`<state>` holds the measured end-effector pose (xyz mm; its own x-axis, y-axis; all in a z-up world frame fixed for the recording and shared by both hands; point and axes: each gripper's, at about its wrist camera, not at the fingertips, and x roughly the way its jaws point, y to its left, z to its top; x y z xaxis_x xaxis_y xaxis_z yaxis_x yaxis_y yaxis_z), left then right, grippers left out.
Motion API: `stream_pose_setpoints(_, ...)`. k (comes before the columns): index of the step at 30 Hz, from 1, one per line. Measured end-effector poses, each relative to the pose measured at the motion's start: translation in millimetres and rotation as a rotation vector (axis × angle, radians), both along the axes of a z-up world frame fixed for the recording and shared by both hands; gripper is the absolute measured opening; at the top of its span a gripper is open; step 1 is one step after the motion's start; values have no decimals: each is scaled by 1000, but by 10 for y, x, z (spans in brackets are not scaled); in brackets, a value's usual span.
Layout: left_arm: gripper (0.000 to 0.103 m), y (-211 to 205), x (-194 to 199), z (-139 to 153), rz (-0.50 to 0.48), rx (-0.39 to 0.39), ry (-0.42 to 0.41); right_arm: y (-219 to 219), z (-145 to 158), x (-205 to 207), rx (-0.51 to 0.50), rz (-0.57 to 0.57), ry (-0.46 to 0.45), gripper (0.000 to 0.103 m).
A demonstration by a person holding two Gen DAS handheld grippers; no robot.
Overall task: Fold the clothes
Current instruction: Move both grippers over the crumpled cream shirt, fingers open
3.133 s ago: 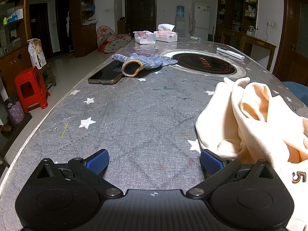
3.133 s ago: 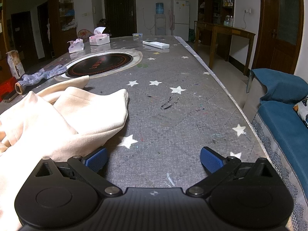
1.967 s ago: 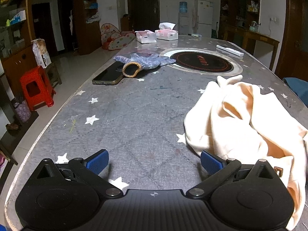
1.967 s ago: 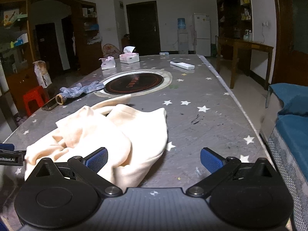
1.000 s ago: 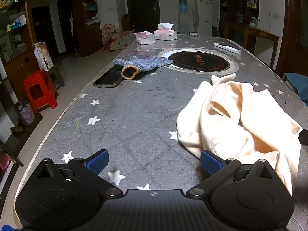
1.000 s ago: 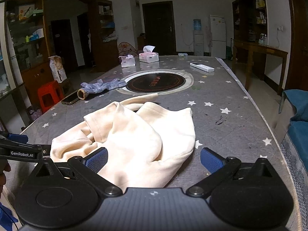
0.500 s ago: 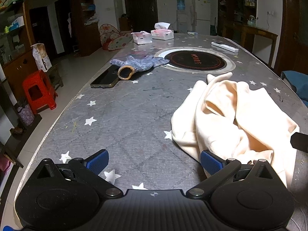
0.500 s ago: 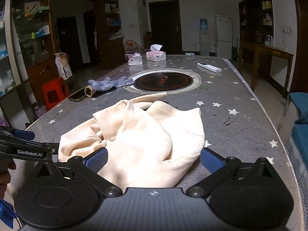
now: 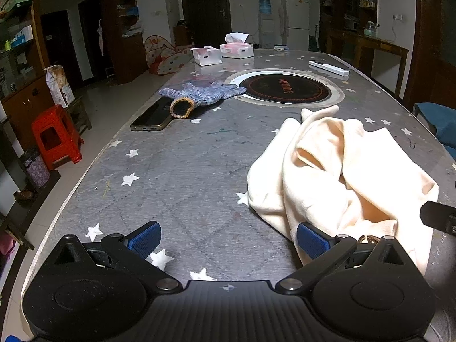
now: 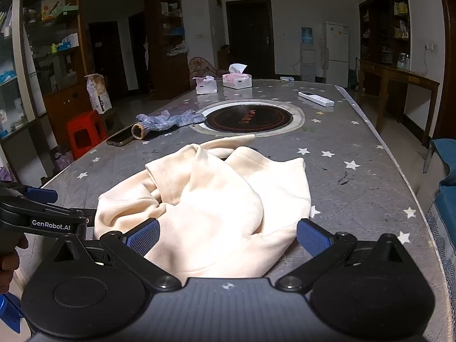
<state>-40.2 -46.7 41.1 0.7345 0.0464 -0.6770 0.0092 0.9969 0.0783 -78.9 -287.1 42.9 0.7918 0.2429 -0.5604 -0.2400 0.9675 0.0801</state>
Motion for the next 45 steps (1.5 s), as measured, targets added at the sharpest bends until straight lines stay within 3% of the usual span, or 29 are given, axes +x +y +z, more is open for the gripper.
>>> stream_pose_setpoints(45,103,-78,23,45,-28,-5,-2,90,13,6,-26,38,7,103)
